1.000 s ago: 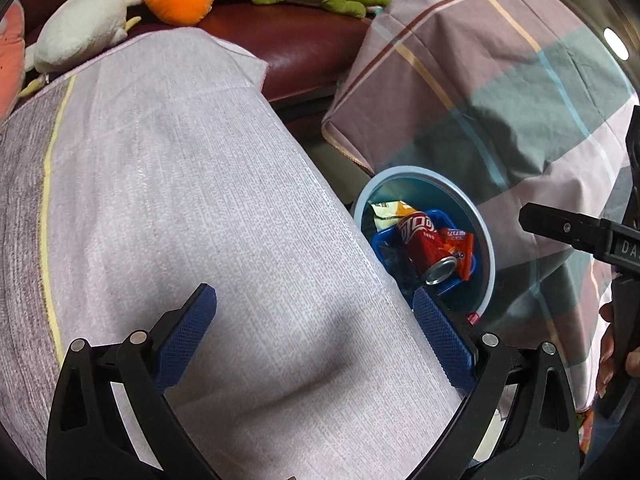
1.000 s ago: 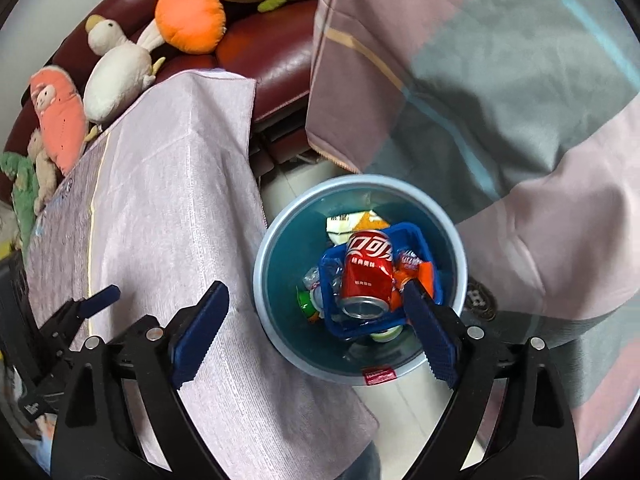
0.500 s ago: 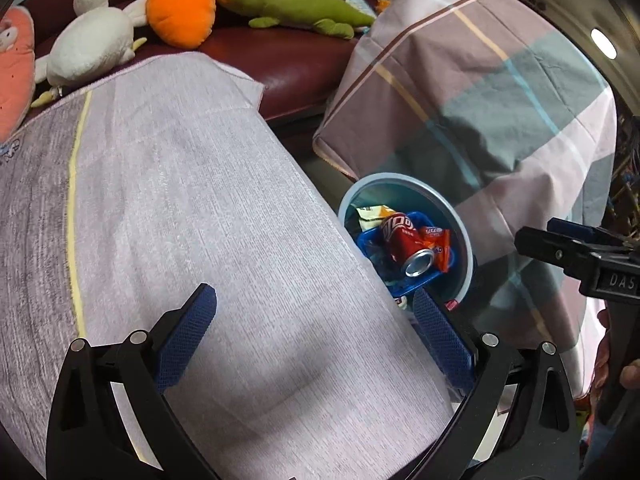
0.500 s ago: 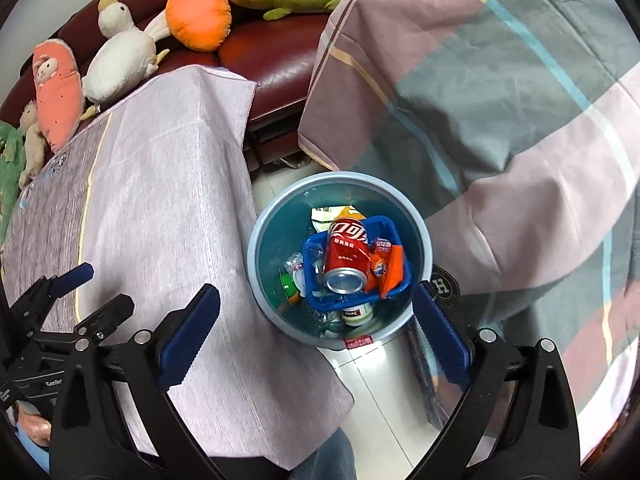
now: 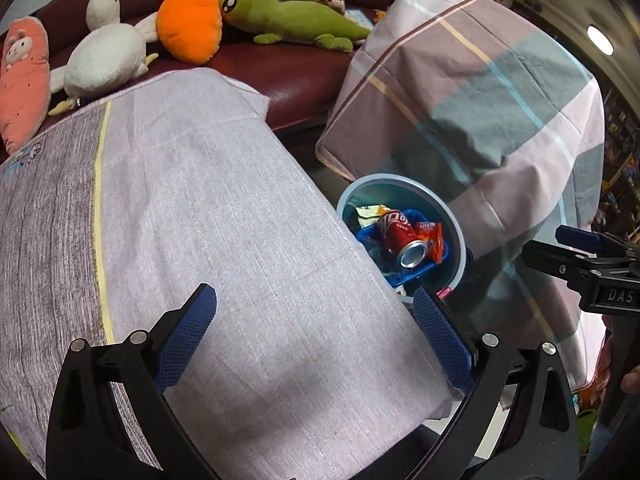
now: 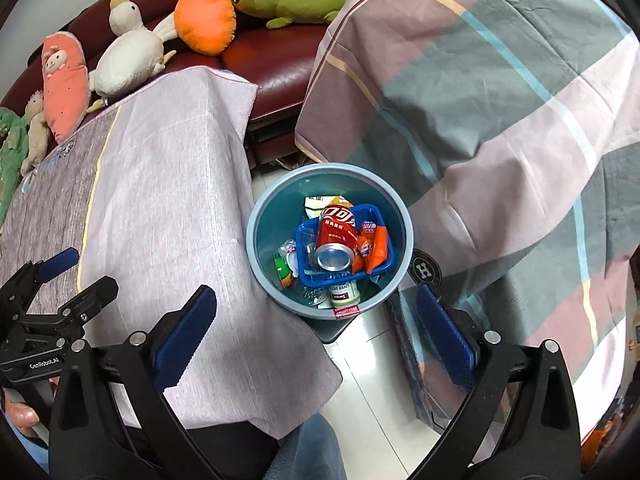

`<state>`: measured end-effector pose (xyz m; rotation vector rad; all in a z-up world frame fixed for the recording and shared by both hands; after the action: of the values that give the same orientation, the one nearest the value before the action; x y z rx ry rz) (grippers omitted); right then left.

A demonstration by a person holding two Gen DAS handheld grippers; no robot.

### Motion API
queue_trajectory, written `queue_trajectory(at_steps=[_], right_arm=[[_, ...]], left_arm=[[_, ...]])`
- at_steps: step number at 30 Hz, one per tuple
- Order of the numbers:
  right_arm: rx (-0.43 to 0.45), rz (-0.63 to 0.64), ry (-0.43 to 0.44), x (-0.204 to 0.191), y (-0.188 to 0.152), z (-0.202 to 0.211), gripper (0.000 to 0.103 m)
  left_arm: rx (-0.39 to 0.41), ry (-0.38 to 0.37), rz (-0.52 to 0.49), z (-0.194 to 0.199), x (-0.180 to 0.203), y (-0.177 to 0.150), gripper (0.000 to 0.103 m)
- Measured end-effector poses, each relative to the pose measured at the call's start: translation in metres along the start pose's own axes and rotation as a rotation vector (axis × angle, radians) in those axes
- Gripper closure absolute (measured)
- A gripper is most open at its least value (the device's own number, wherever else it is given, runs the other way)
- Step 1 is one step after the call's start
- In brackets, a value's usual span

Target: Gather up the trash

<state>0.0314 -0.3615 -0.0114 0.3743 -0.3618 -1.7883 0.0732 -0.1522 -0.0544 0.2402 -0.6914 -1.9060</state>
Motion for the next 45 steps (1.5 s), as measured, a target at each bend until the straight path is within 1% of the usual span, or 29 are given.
queue_trajectory(at_steps=[11,27,35,40,45], right_arm=[[-0.001,0.026,-0.002,-0.003,-0.004,0.0,0.007],[-0.042,0.007,-0.008,0.002,0.001,-0.023,0.007],[-0.057,0.017,-0.011,0.002,0.003,-0.036,0.007],[-0.066,0.009,-0.011,0.005,0.004,-0.046,0.007],[-0.078,0.002,-0.009,0.008,0.006,-0.055,0.007]], left_arm=[[-0.009,0.009,0.0,-0.001,0.003,-0.005,0.004],[-0.056,0.009,0.011,-0.027,0.0,-0.006,0.004],[-0.019,0.016,-0.001,-0.033,0.0,-0.006,0.004],[-0.012,0.035,-0.013,-0.037,0.0,-0.005,0.004],[-0.021,0.037,-0.031,-0.043,0.004,-0.005,0.004]])
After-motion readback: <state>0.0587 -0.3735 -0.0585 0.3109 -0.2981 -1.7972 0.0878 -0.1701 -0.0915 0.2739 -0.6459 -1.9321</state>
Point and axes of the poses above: each gripper's, at about its wrist camera, not at the fingertips, and z roughly against the way its jaws point, x to its right, y to its top, the point moved 4 cm from there along -z, roughly the way its jaws point, and after that the axes turned 3 degrees about -z, right-handed, at the moved point
